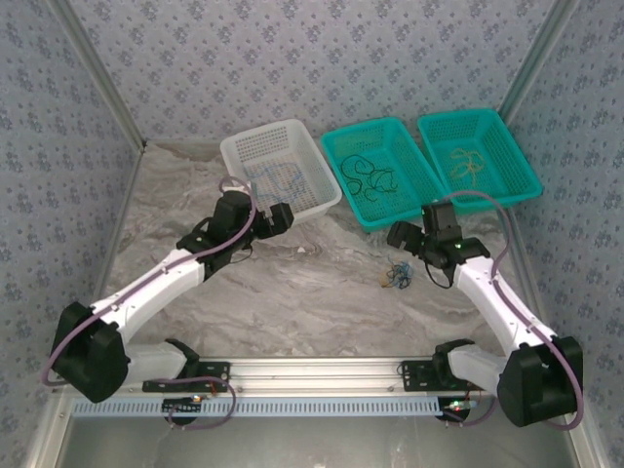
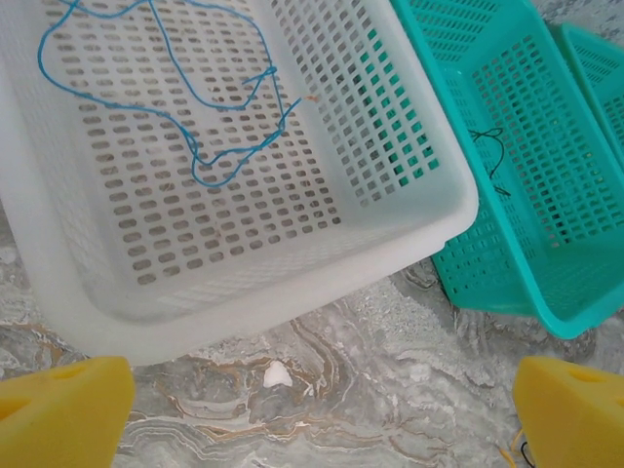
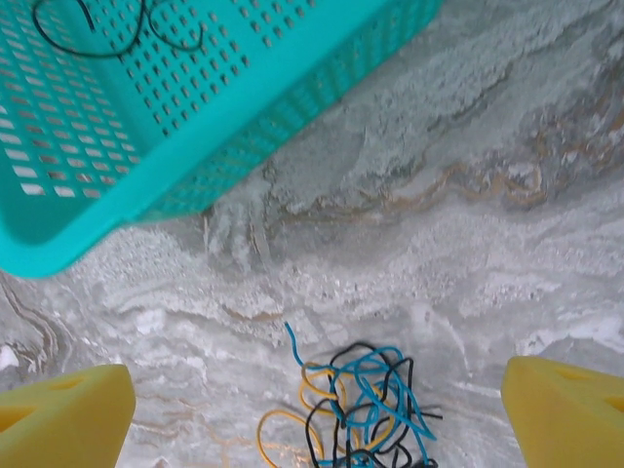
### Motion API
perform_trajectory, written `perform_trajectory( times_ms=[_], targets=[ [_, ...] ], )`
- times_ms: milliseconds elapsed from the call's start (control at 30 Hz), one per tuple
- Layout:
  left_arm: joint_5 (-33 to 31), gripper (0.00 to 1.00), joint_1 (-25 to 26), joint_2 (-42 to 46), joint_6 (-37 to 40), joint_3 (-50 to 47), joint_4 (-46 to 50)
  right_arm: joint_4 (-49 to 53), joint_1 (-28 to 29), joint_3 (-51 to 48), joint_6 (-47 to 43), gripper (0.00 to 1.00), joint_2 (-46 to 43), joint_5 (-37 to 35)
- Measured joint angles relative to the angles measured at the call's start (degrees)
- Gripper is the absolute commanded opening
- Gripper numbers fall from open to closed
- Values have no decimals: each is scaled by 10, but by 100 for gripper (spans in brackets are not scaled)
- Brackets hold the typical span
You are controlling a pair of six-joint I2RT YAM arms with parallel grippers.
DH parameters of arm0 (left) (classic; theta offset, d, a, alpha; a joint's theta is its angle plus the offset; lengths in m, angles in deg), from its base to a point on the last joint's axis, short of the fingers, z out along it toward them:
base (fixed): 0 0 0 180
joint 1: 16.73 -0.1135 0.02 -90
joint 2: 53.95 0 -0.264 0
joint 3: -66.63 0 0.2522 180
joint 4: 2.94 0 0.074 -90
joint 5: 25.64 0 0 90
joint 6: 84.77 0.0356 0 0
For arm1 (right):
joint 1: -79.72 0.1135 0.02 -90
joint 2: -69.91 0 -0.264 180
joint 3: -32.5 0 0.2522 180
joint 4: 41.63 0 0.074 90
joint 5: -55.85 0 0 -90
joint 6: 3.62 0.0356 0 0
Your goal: Untangle the cables
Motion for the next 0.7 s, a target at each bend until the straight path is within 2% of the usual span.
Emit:
perform_trajectory(
  times_ms=[133, 333, 500, 700],
  targets=[
    [6, 99, 0, -15, -8, 8, 4, 3, 1, -23, 0, 96, 0, 9],
    [8, 99, 0, -16, -16, 9, 8, 7, -12, -47, -9, 79, 0, 50],
    [6, 99, 0, -16, -19, 9, 12, 9, -47, -62, -27, 58, 5, 87],
    [7, 99, 0, -16, -16, 9, 17, 1, -120, -80, -30, 49, 20, 142]
  ],
)
